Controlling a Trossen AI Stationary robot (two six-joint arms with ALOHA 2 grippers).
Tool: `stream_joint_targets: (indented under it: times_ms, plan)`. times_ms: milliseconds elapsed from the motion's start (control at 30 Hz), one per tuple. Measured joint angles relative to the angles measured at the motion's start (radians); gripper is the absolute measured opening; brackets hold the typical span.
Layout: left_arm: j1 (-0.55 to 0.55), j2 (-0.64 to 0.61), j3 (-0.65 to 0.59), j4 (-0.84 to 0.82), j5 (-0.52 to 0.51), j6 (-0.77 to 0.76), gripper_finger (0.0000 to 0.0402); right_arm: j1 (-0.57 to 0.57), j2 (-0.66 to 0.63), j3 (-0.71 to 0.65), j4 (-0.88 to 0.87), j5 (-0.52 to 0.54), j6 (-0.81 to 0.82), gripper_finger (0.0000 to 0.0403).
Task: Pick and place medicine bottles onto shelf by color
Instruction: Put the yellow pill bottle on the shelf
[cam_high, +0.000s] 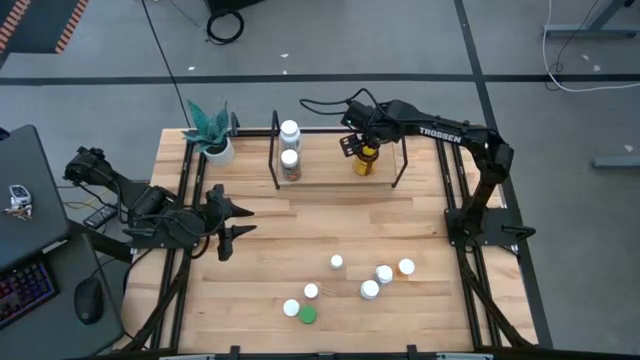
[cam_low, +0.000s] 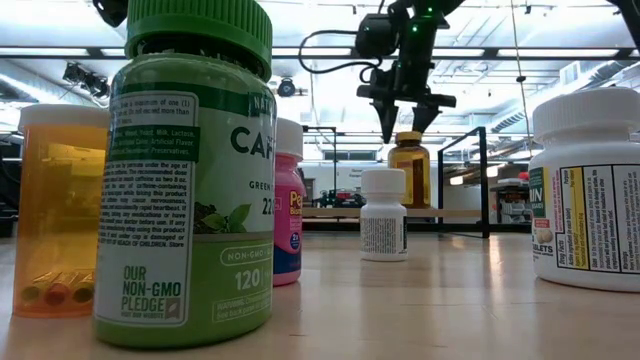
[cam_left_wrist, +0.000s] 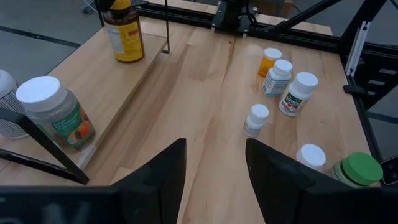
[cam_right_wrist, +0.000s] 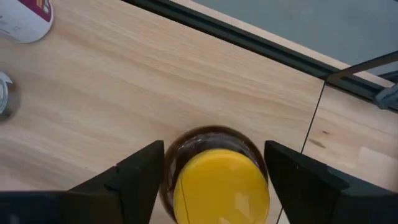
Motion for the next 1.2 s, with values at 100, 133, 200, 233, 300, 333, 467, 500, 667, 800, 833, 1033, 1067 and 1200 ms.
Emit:
stream_joint_targets:
  times_ms: [100,133,200,233,300,333,467,500,667,800,833,1033,1067,1200]
  plan:
    - [0.000,0.000,0.000,0.000,0.000,0.000,0.0172,0.000,0.000,0.000,0.000,0.003,0.003,0.0315]
    - [0.000,0.000,0.000,0.000,0.000,0.000,0.0173,0.000,0.000,0.000,0.000,0.004,0.002,0.0323]
    - [0.000,0.000,0.000,0.000,0.000,0.000,0.0174,0.000,-0.005,0.000,0.003,0.004,-0.016,0.0337]
    - [0.000,0.000,0.000,0.000,0.000,0.000,0.0174,0.000,-0.012,0.000,0.011,0.003,-0.033,0.0343]
    - [0.000,0.000,0.000,0.000,0.000,0.000,0.0172,0.000,-0.030,0.000,0.020,-0.005,-0.075,0.0351]
    - [0.000,0.000,0.000,0.000,0.000,0.000,0.0172,0.000,-0.039,0.000,0.019,-0.018,-0.104,0.0353]
    - [0.000,0.000,0.000,0.000,0.000,-0.001,0.0174,-0.014,-0.069,0.000,-0.005,-0.119,-0.325,0.0353]
    - [0.000,0.000,0.000,0.000,0.000,-0.001,0.0174,-0.022,-0.074,0.000,-0.018,-0.153,-0.388,0.0351]
    - [0.000,0.000,0.000,0.000,0.000,-0.001,0.0173,-0.041,-0.086,0.000,-0.046,-0.236,-0.699,0.0338]
    - [0.000,0.000,0.000,0.000,-0.001,-0.026,0.0173,-0.040,-0.085,0.000,-0.049,-0.236,-0.895,0.0326]
    - [0.000,0.000,0.000,0.000,-0.001,-0.036,0.0172,-0.040,-0.084,0.000,-0.047,-0.235,-0.932,0.0323]
    - [0.000,0.000,0.000,0.000,0.000,-0.047,0.0173,-0.063,-0.083,0.000,-0.031,-0.257,-1.025,0.0305]
    - [0.000,0.000,0.000,0.000,0.000,-0.045,0.0173,-0.071,-0.083,0.000,-0.031,-0.274,-1.025,0.0302]
    - [0.000,0.000,0.000,0.000,-0.001,-0.044,0.0172,-0.094,-0.083,0.000,-0.032,-0.325,-1.017,0.0298]
